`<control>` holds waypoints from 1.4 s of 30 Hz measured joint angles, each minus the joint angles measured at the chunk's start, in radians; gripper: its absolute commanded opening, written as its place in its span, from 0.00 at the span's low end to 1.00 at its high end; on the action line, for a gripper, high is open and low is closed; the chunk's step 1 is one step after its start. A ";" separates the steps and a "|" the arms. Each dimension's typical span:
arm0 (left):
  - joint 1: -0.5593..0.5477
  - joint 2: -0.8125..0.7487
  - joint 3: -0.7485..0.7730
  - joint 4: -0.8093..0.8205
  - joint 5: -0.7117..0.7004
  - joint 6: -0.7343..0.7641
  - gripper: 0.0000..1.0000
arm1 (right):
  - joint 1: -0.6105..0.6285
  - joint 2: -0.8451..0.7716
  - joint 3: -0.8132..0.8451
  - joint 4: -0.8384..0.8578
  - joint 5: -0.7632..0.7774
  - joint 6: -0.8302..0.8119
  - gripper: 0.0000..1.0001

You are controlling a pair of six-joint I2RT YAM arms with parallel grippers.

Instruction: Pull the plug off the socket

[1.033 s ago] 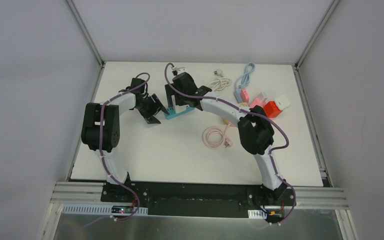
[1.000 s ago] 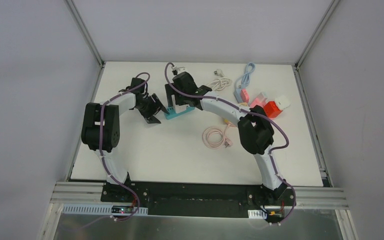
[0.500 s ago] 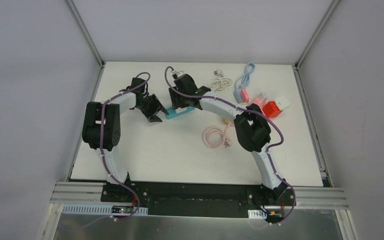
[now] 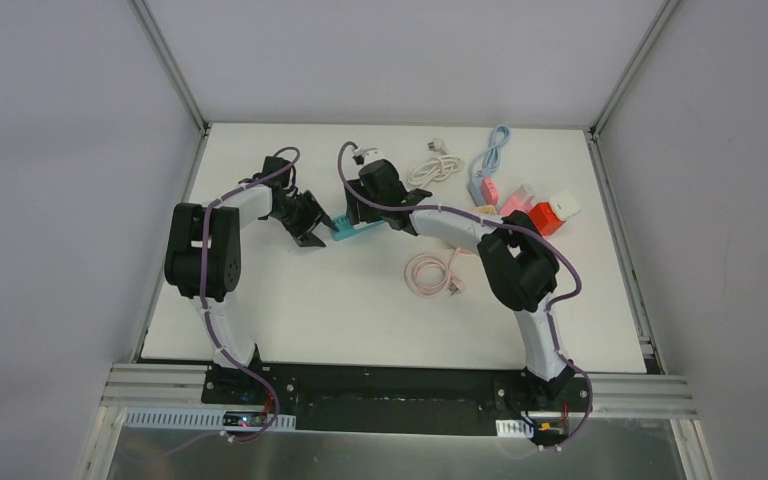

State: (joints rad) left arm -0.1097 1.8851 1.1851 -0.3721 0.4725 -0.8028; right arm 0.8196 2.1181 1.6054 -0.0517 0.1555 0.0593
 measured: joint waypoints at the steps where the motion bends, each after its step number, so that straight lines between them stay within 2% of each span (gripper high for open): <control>1: 0.000 0.002 0.000 -0.002 0.002 -0.001 0.55 | -0.010 -0.003 -0.007 0.006 -0.019 0.015 0.00; 5: -0.002 0.017 0.000 0.008 0.026 -0.010 0.57 | -0.034 -0.013 -0.025 0.018 -0.072 0.031 0.00; 12: -0.001 0.026 0.002 0.008 0.046 -0.020 0.54 | -0.007 -0.014 -0.025 0.018 -0.018 -0.011 0.00; 18: -0.004 0.029 0.002 -0.006 0.043 -0.020 0.52 | -0.043 -0.041 -0.063 0.026 -0.093 0.037 0.00; 27: -0.007 0.034 0.002 -0.060 0.049 -0.019 0.50 | 0.061 -0.039 -0.034 -0.027 0.088 -0.093 0.00; 35: -0.009 0.034 0.002 -0.063 0.044 -0.019 0.50 | -0.006 -0.043 -0.040 -0.026 -0.048 -0.005 0.00; 42: -0.009 0.034 0.018 -0.107 0.024 -0.010 0.49 | 0.071 -0.043 -0.038 -0.026 0.100 -0.138 0.00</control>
State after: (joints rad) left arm -0.1184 1.9190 1.2030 -0.4793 0.4969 -0.8131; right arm 0.8909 2.0747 1.5673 -0.0776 0.2558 -0.0788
